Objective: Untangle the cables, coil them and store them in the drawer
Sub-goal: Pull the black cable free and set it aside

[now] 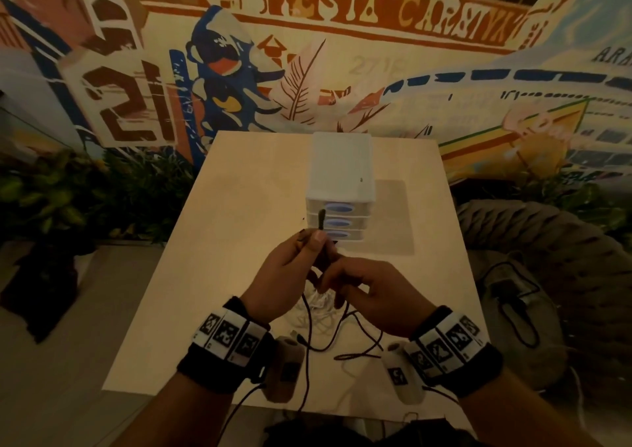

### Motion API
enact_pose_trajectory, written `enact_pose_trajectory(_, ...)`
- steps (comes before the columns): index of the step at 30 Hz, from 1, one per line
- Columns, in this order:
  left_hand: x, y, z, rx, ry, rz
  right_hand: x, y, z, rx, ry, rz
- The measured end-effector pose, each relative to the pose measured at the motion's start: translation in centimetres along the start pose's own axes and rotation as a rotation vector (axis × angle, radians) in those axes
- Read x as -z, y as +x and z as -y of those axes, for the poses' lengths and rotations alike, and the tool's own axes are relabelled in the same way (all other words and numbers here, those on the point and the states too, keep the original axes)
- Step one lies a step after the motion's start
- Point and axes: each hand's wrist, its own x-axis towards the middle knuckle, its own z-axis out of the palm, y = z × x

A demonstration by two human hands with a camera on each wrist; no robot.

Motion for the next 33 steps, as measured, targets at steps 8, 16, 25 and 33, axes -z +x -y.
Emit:
enact_pose_trajectory(8, 0.1, 0.2, 0.1, -0.059, -0.14, -0.109, -0.5, -1.1, -1.3, -0.186, 0.256, -0.091)
enact_pose_trajectory(16, 0.6, 0.5, 0.2, -0.037, -0.316, -0.176, -1.3, -3.6, -4.0, -0.264, 0.071, 0.069)
enact_pose_trajectory(25, 2.5, 1.0, 0.1, -0.136, -0.284, -0.379, 1.7, -7.2, -7.9, -0.479, -0.094, 0.098)
enact_pose_trajectory(33, 4.1, 0.9, 0.5, -0.18, -0.222, -0.545, 6.5, -11.2, -11.0, -0.555, -0.228, -0.036)
